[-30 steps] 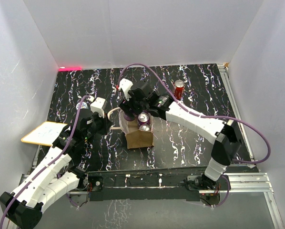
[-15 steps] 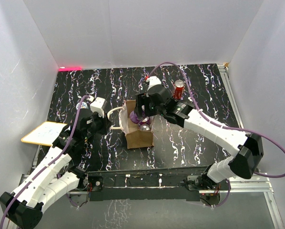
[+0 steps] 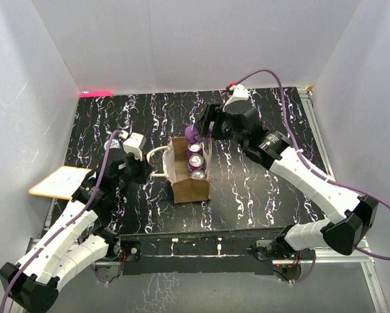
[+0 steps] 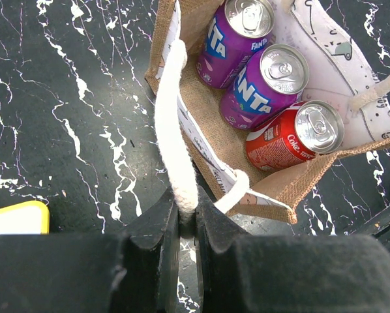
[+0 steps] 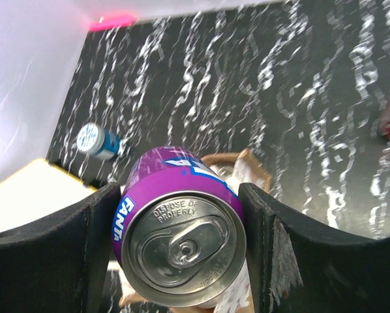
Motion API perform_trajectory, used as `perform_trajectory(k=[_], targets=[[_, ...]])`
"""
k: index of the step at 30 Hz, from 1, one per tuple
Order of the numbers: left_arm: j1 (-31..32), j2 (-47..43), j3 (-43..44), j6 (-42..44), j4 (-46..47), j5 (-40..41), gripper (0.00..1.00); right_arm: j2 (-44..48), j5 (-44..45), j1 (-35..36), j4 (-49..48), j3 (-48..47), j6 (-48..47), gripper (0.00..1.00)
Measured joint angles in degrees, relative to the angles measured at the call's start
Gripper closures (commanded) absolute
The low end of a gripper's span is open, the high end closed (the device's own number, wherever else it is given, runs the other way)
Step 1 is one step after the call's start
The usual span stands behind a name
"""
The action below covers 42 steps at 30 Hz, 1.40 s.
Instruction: Take the beverage out of the canvas bag
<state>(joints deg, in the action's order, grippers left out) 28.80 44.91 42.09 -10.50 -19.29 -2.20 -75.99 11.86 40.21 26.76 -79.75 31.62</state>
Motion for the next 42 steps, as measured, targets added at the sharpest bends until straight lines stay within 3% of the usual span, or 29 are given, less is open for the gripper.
perform_trajectory(k=[8,14,18,23,28,42], targets=[[-0.13,0.0,0.0,0.0,0.0,0.0,1.0,4.2,6.32,-11.1,-0.44,-0.28,-4.0,0.92],[-0.13,0.0,0.0,0.0,0.0,-0.02,1.0,6.88,9.68,-21.35,-2.32,9.9,-6.14,0.92],[-0.15,0.0,0.0,0.0,0.0,-0.15,1.0,3.93,9.86,-26.38,-1.4,18.08,-7.74,0.92],[-0.2,0.0,0.0,0.0,0.0,-0.26,1.0,-5.18,8.92,-32.22,-0.79,19.02,-10.67,0.92],[-0.2,0.0,0.0,0.0,0.02,-0.26,1.0,-14.53,8.46,-35.32,-1.14,13.0,-13.81,0.92],[-0.26,0.04,0.0,0.0,0.02,-0.31,1.0,-40.57,7.04,-35.01,-1.25,-16.44,-27.02,0.92]])
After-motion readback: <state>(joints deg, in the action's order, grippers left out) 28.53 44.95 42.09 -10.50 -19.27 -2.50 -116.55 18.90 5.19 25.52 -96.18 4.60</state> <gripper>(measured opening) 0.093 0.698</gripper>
